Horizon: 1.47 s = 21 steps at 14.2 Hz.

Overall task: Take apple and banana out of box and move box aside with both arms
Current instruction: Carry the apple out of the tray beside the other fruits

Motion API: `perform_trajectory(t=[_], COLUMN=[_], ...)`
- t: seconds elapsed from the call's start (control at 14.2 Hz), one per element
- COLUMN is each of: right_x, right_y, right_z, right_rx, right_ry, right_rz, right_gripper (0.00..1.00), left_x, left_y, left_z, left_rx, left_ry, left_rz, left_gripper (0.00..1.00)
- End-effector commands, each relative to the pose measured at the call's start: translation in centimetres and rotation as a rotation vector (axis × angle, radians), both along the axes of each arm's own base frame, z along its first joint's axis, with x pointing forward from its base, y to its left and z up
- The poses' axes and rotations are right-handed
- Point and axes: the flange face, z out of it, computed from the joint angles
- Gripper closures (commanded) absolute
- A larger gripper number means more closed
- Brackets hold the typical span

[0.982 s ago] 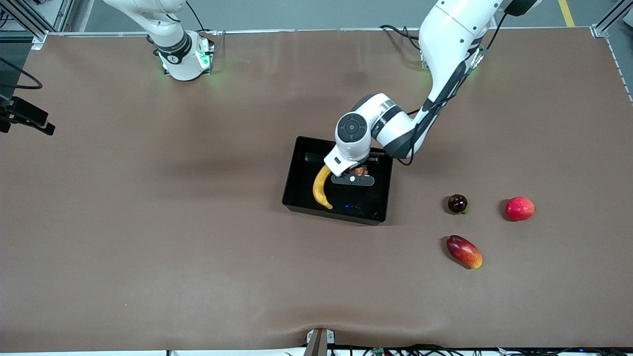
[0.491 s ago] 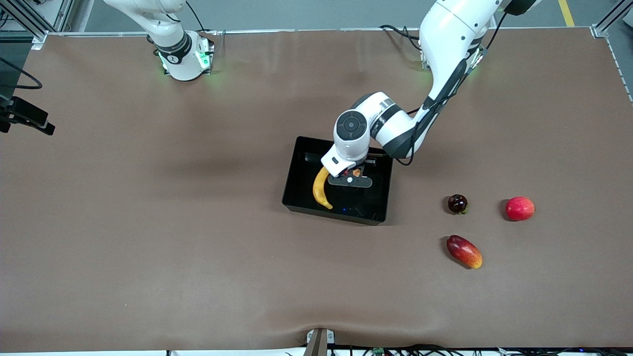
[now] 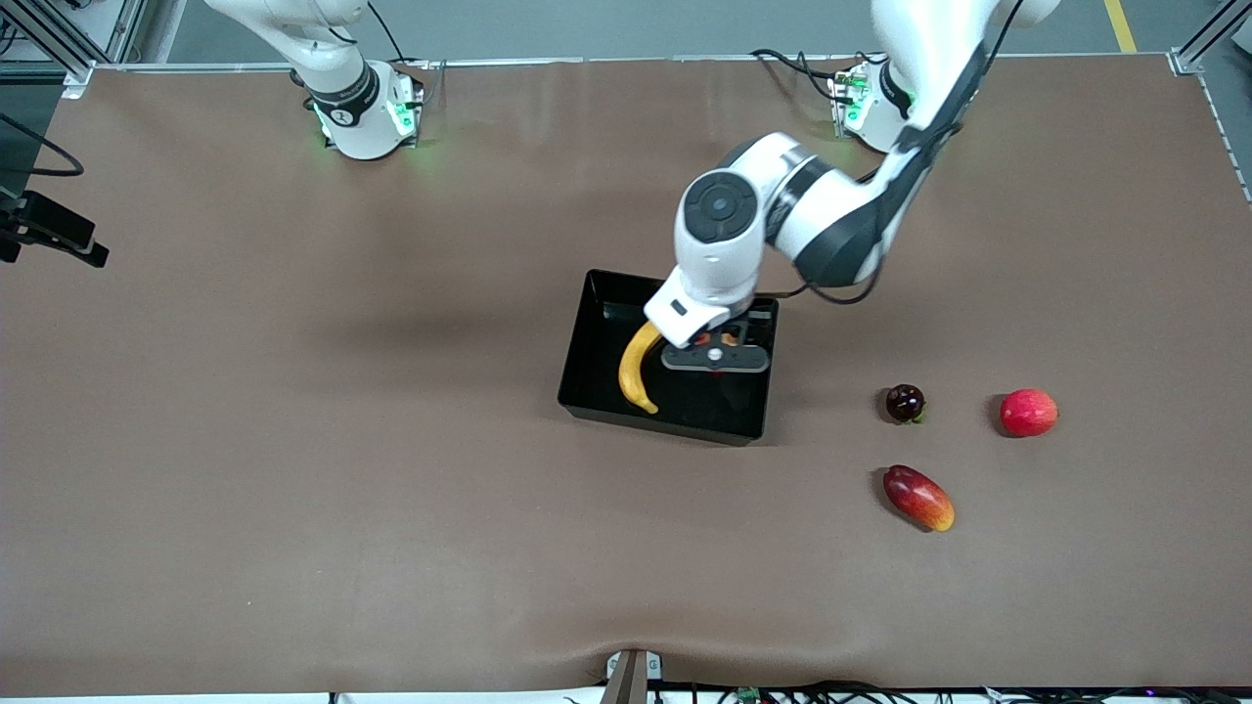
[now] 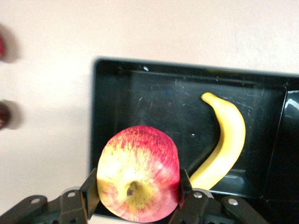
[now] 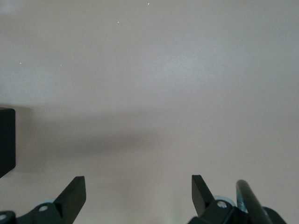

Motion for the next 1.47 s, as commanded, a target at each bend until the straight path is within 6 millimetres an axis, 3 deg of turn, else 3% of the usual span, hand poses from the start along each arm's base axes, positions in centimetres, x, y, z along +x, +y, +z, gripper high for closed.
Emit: perform_trajectory(t=[0.0,0.21,0.56,0.63,0.77,0.91,1.12,1.4], right_x=[0.3,0.3,0.3,0.3,0.2,0.2,0.2,0.2], right_y=[-0.2,-0.3,-0.3,-0.2,-0.5,-0.6,-0.7,-0.7], right_z=[0.4,0.4,0.4,0.5,0.4,0.4,0.4,0.4], right_rx=[-0.004,-0.004,-0.003,-0.003,-0.003,-0.003,0.002,-0.001], right_ry=[-0.002,-0.002,-0.002,-0.004,-0.002,-0.002,-0.003,-0.002], right_rz=[-0.003,-0.004,-0.006,-0.001,-0.007,-0.01,-0.014,-0.013], right_gripper=[0.0,0.0,0.0,0.0,0.0,0.0,0.0,0.0], left_x=[2.5,5.4,9.9,10.5,11.8,13.3,15.7,18.4], left_y=[5.0,13.0,25.1,26.6,31.0,34.1,39.4,43.1], left_z=[5.0,7.6,6.0,5.3,3.4,0.8,-4.1,-10.1], left_rx=[-0.043,-0.038,-0.033,-0.031,-0.043,-0.057,-0.009,-0.026], left_ry=[0.006,0.018,0.045,0.048,0.041,0.029,-0.018,-0.106], left_rz=[-0.018,-0.048,-0.072,-0.083,-0.064,-0.06,-0.152,-0.256], left_gripper=[1.0,1.0,1.0,1.0,1.0,1.0,1.0,1.0])
